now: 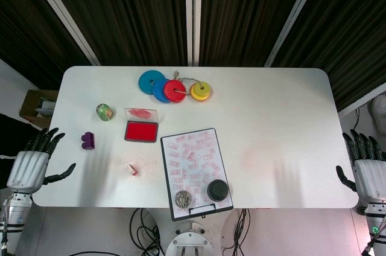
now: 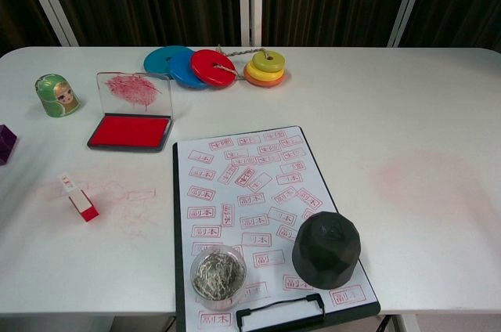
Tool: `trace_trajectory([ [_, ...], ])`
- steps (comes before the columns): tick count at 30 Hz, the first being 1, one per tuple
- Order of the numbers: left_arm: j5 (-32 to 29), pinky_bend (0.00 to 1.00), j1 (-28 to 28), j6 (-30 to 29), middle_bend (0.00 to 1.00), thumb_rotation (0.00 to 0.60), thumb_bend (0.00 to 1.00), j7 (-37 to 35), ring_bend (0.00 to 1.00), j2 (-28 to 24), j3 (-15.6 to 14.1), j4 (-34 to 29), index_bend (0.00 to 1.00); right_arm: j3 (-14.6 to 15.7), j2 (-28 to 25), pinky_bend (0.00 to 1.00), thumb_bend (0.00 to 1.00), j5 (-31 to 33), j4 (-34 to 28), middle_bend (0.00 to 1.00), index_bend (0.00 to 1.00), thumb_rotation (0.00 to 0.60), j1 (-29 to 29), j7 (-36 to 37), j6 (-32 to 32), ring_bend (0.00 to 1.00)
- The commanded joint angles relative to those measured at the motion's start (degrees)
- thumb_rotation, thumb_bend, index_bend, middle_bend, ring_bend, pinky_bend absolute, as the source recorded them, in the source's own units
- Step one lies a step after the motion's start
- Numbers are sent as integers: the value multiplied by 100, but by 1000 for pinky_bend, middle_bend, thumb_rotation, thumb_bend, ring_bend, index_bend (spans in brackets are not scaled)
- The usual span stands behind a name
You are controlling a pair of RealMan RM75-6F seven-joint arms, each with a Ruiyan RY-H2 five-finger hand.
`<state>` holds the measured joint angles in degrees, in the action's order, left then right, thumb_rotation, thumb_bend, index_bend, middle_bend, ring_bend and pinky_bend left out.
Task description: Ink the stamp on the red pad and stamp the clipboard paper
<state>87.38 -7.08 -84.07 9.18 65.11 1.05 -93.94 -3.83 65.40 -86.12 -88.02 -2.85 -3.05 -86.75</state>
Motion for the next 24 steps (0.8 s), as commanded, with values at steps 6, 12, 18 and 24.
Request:
trace_trajectory([
  [6, 123, 179, -22, -1, 96, 204, 204, -60, 57, 49, -29, 56, 142, 14, 18, 0, 274, 8, 52, 0, 0, 600, 12, 42, 8, 0],
  [12, 186, 179, -34, -43, 96, 230, 207, -94, 56, 31, -14, 56, 142, -9, -1, 0, 273, 17, 64, 0, 0, 600, 32, 80, -42, 0],
  [18, 376, 388, -72, 10, 125, 552, 220, -313, 258, 4, -111, 143, 143, -14, 9, 0, 273, 49, 33, 0, 0, 600, -5, 17, 41, 0],
  [24, 886, 870, -230, 148, 326, 600, 225, -404, 791, 305, -309, 497, 264, -16, 45, 0, 273, 68, 48, 0, 0, 600, -52, -42, 126, 0],
])
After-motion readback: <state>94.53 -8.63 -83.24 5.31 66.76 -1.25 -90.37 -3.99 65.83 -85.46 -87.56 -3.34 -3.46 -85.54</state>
